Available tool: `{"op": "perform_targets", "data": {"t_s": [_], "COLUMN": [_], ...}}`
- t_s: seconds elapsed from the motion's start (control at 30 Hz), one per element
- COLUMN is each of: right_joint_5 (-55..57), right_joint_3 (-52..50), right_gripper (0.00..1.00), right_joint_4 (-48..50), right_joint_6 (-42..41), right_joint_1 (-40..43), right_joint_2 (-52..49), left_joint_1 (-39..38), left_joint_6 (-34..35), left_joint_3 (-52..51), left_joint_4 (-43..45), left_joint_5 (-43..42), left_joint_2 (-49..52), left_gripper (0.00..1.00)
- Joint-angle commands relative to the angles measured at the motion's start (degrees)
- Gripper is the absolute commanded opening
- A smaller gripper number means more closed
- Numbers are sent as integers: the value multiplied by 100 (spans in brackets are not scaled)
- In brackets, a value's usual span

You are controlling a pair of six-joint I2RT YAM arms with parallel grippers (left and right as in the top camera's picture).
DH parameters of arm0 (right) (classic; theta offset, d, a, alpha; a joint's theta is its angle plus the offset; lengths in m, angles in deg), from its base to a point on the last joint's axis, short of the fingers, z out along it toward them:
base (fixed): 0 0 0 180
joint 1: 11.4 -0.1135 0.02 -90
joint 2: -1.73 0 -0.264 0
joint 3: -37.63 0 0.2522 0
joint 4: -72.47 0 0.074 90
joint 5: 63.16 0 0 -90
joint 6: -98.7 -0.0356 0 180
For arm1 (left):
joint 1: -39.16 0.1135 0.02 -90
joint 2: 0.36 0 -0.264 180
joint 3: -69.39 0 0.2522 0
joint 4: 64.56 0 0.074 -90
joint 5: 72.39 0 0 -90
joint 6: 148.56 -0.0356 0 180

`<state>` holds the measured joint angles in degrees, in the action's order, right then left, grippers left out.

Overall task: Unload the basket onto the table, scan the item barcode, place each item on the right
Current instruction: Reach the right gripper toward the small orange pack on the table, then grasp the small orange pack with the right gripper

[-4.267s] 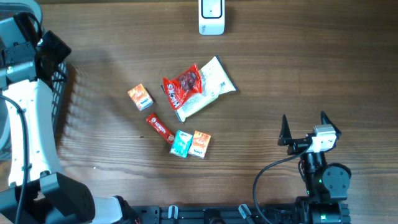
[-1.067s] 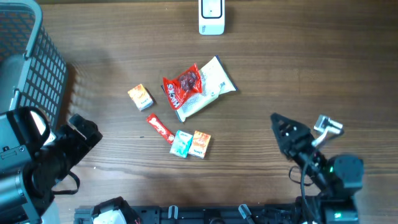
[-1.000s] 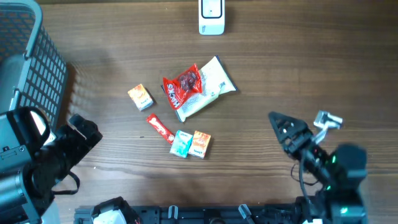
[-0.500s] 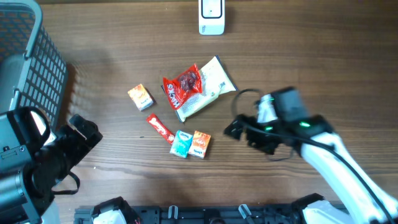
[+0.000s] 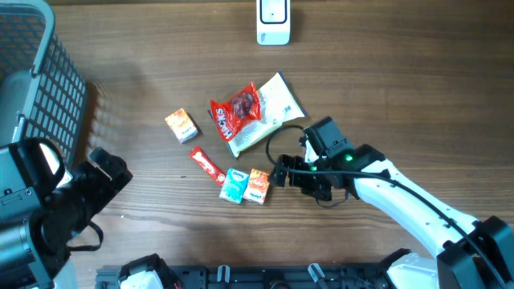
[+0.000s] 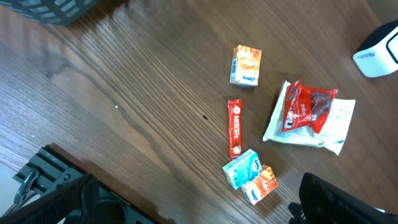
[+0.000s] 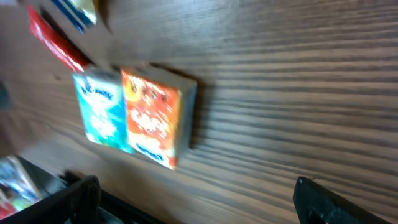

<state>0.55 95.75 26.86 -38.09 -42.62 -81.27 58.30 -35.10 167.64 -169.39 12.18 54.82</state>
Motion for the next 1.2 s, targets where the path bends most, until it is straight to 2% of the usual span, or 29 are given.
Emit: {"op": "perform_targets", "data": {"t_s": [0.0,0.37,0.53,0.57,0.67,0.73,0.8,0.87,1.17], "right_joint_5": [127,33,308,424,614,614,599,601,573], "right_joint_3": [-13,-280,-282,-282,-282,-282,-282,-282,-282], "right_gripper": [100,100,90,78,70,70,76,78,78], "right_joint_4": [39,612,634,752,846,984,1071,1132,1502], "right_joint_6": [-1080,-1126,-1088,-1080,-1082,-1150,-1493,-1665,-1803], "right_joint_1": [-17,-52,-184,-256,-402,-514,-654,-761,-815], "right_joint_2": [-7,-7,-17,-50,-162,-275,-398,-507,-892], "left_joint_1": [26,26,26,26,26,26,26,26,26], "left_joint_6": [79,79,79,79,79,79,79,79,79], "left_joint_3": [-13,-13,-13,-13,-13,-13,-13,-13,-13], "left_joint_4": [11,11,11,11,11,11,11,11,11], "left_joint_5": [57,57,57,57,57,57,57,57,57], "left_joint_2": [0,0,0,0,0,0,0,0,0], "left_gripper": [100,100,100,100,100,100,100,100,100]}}
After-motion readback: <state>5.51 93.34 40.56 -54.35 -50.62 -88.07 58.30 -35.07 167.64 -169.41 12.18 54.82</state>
